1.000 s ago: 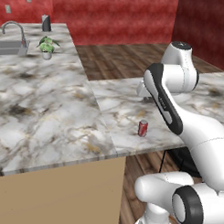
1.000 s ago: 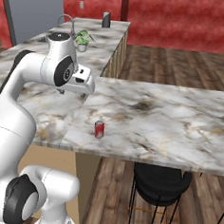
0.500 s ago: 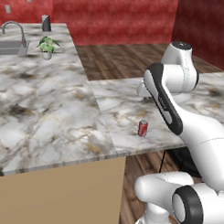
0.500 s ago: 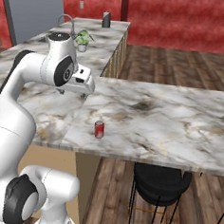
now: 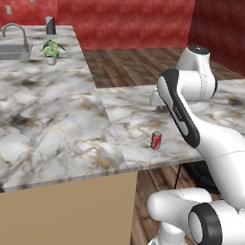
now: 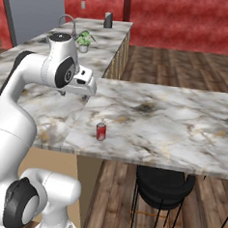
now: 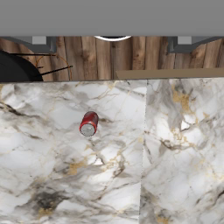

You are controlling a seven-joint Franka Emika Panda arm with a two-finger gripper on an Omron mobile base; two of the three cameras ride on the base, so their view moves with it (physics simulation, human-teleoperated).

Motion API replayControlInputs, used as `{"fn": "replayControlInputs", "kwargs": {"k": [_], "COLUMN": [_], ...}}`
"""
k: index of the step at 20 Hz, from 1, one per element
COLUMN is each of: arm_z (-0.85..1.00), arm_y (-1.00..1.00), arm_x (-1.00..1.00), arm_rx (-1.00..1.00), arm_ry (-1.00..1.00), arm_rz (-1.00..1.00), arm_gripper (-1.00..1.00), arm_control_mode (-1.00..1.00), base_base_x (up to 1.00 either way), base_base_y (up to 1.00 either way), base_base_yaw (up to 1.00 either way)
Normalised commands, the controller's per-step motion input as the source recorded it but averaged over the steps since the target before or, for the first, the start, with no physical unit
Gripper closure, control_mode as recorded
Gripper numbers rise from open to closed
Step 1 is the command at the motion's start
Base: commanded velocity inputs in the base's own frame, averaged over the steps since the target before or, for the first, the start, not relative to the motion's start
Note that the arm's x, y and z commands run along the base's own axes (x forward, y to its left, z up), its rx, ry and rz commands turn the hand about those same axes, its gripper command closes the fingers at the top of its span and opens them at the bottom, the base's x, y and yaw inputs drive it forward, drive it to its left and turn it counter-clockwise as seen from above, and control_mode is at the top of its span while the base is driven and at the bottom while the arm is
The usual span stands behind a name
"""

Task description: Four empty soda cans are scattered around the kitchen. Gather all the cans and cluster them next to the stove for recycling.

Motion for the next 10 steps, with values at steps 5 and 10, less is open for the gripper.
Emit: {"fn": "replayControlInputs", "kwargs": {"k": [5,10], "arm_z": [0.00,0.00], "arm_y": [0.00,0.00], "arm_x": [0.00,0.00], "arm_rx": [0.00,0.00], "arm_ry": [0.00,0.00], "arm_rz": [0.00,0.00], "arm_gripper": [-1.00,-1.00], "arm_control_mode": [1.00,-1.00], "base_base_x": [0.00,0.00], "base_base_y": [0.00,0.00], "base_base_yaw": [0.00,0.00]}}
